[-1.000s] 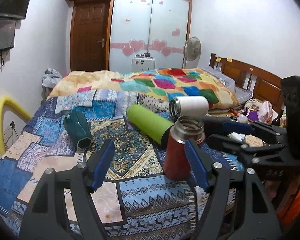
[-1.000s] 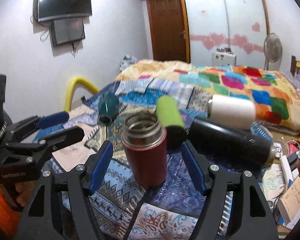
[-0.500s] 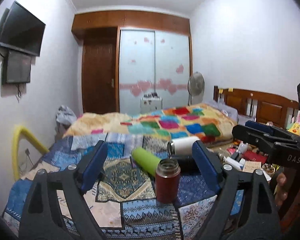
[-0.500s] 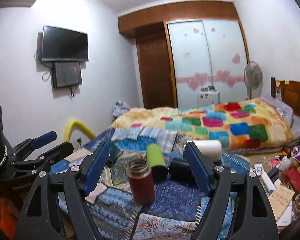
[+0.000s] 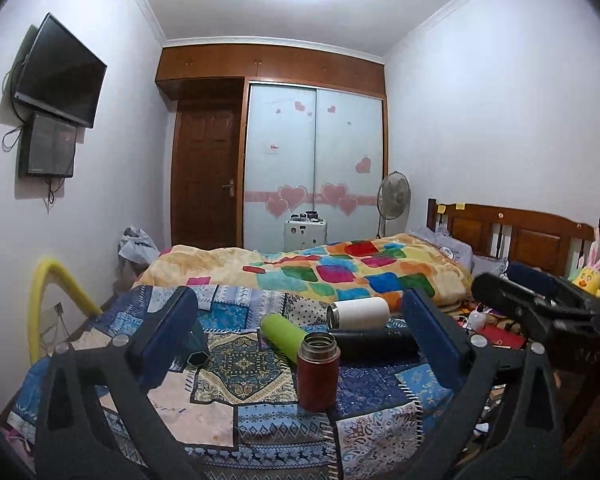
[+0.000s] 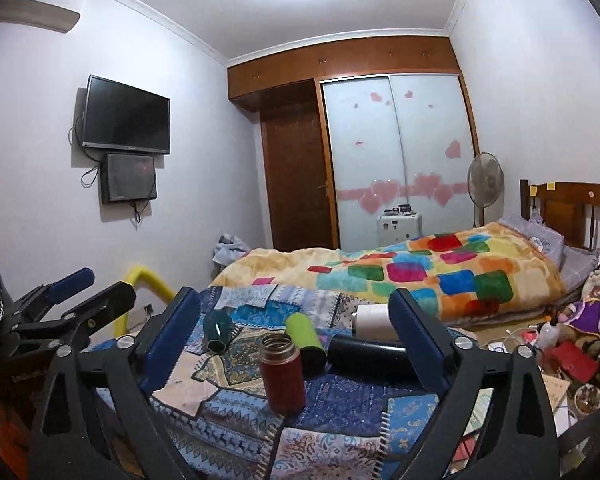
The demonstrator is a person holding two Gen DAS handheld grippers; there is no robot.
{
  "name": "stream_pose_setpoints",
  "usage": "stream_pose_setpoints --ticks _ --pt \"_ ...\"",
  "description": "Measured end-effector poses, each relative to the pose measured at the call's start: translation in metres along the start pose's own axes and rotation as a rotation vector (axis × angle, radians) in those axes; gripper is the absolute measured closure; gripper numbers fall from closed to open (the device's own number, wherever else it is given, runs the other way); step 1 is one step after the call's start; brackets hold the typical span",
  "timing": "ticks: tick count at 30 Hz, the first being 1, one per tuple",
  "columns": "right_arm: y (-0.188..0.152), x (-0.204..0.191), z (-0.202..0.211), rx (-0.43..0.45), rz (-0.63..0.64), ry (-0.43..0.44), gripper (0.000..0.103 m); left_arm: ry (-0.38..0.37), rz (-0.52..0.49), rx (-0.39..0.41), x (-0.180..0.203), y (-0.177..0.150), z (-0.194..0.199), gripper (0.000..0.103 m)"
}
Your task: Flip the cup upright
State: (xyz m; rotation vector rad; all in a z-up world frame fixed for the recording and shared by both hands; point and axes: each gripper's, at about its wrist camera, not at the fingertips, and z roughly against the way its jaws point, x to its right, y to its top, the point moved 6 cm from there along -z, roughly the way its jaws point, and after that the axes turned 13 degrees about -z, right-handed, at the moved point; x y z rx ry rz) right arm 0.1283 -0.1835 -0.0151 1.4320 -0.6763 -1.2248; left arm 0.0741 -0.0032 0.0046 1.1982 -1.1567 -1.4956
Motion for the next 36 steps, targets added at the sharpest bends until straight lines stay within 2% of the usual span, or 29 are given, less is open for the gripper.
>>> stream_pose_setpoints --ticks 36 --pt "-0.007 0.003 0.015 0.016 0.010 -0.023 0.000 0.011 0.021 -0.018 0.003 -0.007 0.000 0.000"
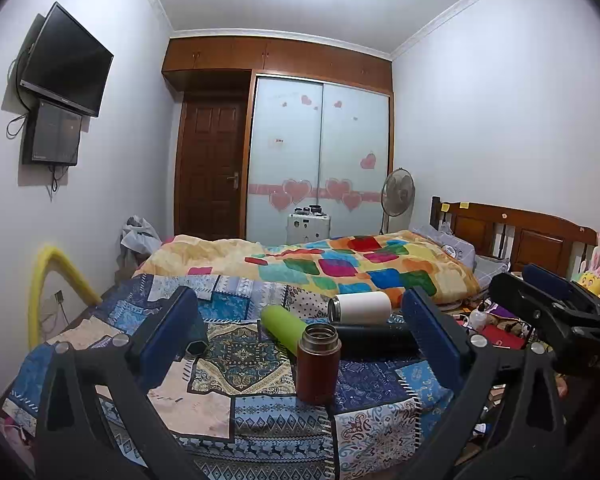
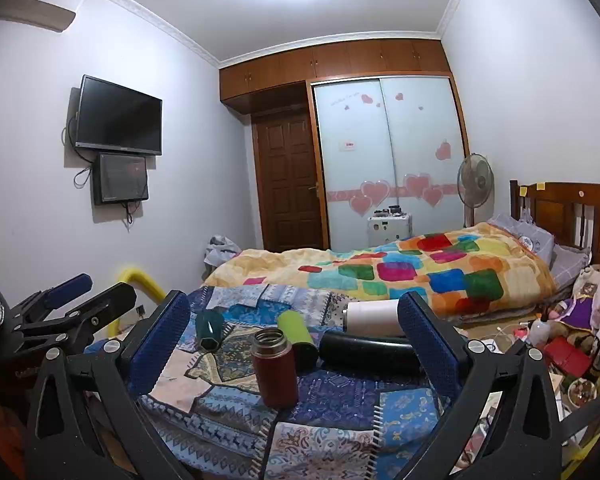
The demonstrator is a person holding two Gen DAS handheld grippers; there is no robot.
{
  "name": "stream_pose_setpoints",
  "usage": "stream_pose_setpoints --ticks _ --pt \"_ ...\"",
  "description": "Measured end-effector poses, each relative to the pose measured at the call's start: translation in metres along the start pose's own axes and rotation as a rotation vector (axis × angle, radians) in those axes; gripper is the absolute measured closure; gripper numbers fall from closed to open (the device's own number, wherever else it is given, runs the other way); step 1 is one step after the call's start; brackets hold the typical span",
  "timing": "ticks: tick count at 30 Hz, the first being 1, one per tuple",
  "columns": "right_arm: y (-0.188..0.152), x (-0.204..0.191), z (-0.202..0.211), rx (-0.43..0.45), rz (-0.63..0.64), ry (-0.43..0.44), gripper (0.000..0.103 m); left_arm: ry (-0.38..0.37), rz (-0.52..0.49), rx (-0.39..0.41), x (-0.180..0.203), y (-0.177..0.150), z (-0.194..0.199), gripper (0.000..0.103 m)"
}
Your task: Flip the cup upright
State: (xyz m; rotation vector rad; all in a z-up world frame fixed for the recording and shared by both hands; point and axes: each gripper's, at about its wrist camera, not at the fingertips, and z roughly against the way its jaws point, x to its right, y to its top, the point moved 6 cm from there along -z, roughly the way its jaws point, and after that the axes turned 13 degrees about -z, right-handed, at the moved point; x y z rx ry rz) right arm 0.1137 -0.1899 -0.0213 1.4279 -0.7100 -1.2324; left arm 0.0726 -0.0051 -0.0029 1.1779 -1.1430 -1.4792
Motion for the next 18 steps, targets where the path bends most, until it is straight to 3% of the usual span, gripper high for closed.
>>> stream_pose_setpoints --ticks 18 --pt "0.0008 0.0021 -0.0034 -0.008 -0.002 -0.001 0.000 -0.018 0.011 -0.024 0.0034 -0.0078 -0.0079 0.000"
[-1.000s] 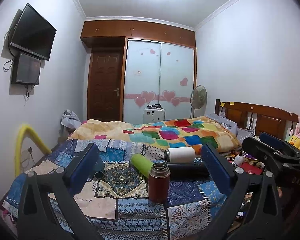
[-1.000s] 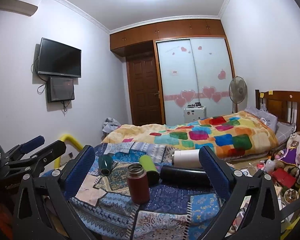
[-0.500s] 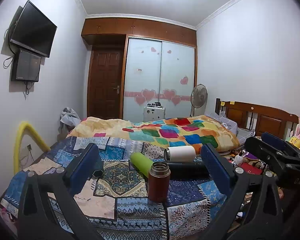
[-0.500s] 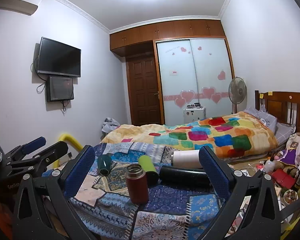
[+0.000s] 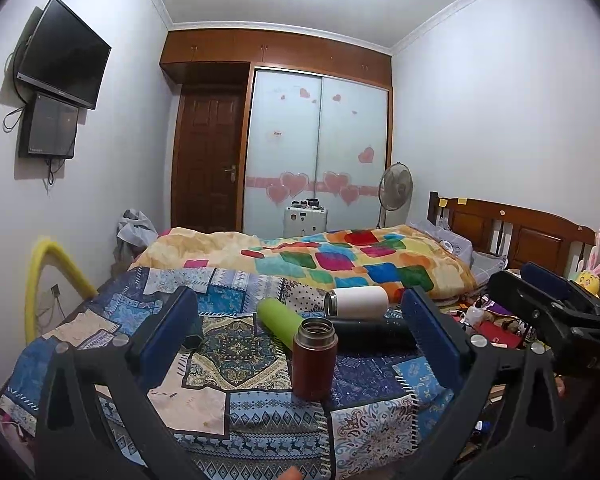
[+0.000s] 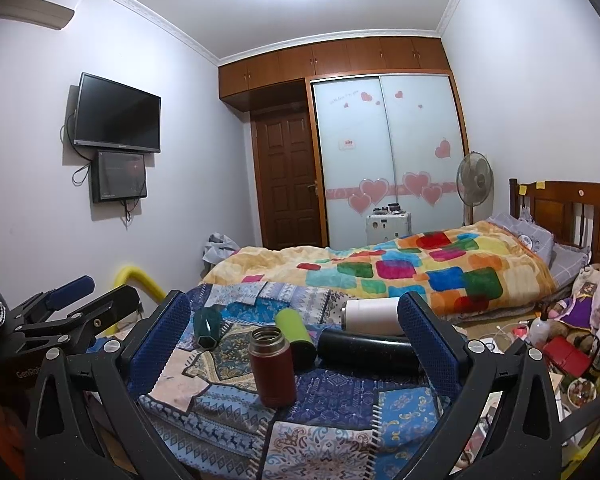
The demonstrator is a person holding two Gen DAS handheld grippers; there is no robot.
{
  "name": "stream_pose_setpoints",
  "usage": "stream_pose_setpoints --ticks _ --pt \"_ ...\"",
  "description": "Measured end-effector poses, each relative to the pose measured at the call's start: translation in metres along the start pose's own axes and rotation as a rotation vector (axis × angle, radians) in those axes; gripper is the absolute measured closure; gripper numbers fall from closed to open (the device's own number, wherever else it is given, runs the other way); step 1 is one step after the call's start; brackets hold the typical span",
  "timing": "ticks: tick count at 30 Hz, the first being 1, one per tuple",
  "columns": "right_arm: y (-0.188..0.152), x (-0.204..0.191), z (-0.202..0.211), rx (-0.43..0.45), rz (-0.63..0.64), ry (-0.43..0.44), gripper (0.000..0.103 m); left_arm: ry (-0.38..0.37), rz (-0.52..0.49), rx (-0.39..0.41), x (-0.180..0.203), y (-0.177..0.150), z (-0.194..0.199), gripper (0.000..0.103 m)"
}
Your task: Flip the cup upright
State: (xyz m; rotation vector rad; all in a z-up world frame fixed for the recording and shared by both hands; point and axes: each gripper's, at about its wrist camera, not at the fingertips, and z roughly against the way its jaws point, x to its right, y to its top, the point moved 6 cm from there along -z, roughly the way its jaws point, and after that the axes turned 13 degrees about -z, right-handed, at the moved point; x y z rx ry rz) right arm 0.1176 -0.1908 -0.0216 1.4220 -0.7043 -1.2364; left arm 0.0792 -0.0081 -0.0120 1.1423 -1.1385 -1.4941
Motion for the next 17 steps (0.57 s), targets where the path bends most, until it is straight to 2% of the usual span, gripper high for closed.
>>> stream_pose_setpoints --ticks 17 --pt "-0.0024 0.0047 -0.0025 -0.016 -0.008 -0.009 0.000 -0.008 -0.015 -0.015 0.0042 0.0006 0.0010 0.000"
